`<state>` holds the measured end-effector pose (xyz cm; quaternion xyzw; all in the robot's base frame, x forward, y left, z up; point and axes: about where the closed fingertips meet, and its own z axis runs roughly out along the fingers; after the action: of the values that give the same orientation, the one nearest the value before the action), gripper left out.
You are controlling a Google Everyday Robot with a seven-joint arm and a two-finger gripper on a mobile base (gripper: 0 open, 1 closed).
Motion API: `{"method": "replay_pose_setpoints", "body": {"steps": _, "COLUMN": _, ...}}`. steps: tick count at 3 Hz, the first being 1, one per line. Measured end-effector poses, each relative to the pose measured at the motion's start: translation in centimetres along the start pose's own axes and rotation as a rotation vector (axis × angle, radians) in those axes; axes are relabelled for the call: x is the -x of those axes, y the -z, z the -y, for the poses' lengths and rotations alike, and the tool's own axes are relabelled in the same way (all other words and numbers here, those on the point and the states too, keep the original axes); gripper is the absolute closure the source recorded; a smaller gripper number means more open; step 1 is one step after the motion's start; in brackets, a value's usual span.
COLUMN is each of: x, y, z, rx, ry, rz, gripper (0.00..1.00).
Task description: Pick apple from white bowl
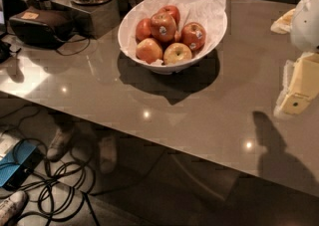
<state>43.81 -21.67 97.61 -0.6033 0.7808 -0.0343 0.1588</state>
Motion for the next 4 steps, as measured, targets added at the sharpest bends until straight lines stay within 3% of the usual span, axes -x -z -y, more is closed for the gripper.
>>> {"method": "replay_pose_setpoints", "body": {"steps": 2, "x": 0.8, "y": 0.5, "z": 0.7, "rx": -0.008, "ry": -0.032, "rz": 0.034, "gripper": 0.00}}
{"method": "replay_pose_setpoints", "body": {"steps": 3, "x": 2.9, "y": 0.4, "z": 2.4, "rx": 0.011, "ry": -0.045, "rz": 0.073, "gripper": 0.00}}
{"method": "replay_pose_setpoints", "body": {"steps": 4, "x": 5.8, "y": -0.9, "z": 3.9, "rx": 0.058, "ry": -0.016, "rz": 0.094, "gripper": 0.00}}
